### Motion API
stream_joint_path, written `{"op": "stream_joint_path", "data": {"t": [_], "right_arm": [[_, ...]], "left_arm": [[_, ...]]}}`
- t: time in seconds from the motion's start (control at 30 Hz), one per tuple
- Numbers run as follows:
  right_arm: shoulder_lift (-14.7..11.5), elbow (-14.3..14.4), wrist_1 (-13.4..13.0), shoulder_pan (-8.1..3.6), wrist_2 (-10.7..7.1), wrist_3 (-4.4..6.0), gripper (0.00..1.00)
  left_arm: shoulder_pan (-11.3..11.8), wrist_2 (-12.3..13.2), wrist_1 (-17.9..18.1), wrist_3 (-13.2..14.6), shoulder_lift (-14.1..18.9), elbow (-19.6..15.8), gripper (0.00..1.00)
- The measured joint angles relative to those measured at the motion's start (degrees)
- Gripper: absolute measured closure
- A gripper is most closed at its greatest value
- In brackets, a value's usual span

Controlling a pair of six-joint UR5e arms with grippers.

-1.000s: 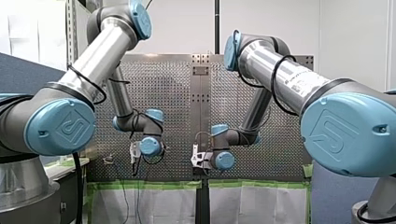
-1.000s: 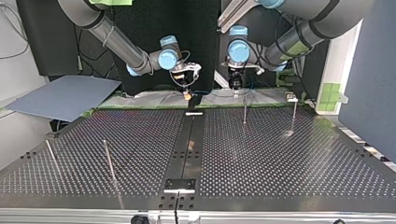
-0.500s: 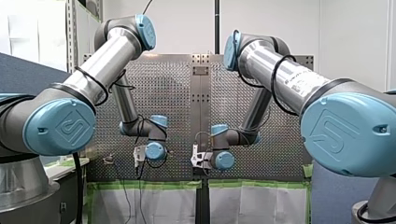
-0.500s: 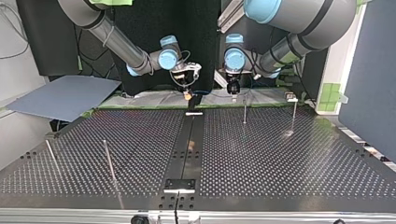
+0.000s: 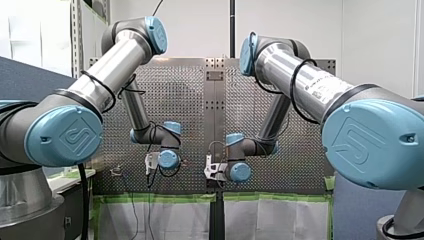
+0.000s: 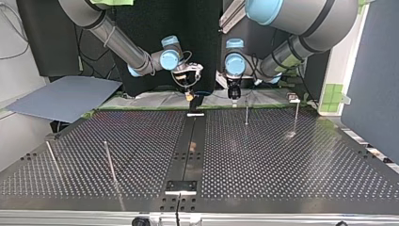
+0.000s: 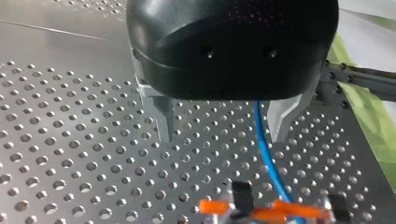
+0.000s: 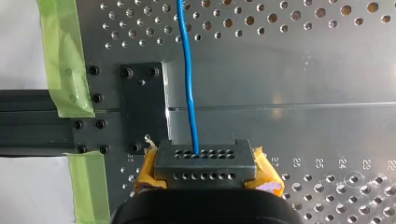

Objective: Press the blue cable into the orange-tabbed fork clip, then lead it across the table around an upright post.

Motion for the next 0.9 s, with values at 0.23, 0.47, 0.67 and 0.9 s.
{"op": "stream_joint_path", "data": {"t": [0.23, 0.47, 0.67, 0.9], "right_arm": [[-0.02, 0.01, 0.03, -0.01, 0.0, 0.0, 1.0], [-0.03, 0.0, 0.07, -0.21, -0.01, 0.0, 1.0], [-0.02, 0.01, -0.07, -0.35, -0.01, 0.0, 1.0], [0.0, 0.0, -0.16, -0.49, 0.02, 0.0, 1.0]], "left_arm": [[-0.22, -1.36, -3.13, 1.47, -3.18, 3.0, 0.0], [-0.29, -2.59, -5.86, -0.54, -4.54, 6.34, 0.0], [-0.44, -3.73, -7.67, -0.74, -4.58, 7.89, 0.0], [-0.81, -3.86, -8.04, -0.11, -4.6, 8.17, 0.0]]}}
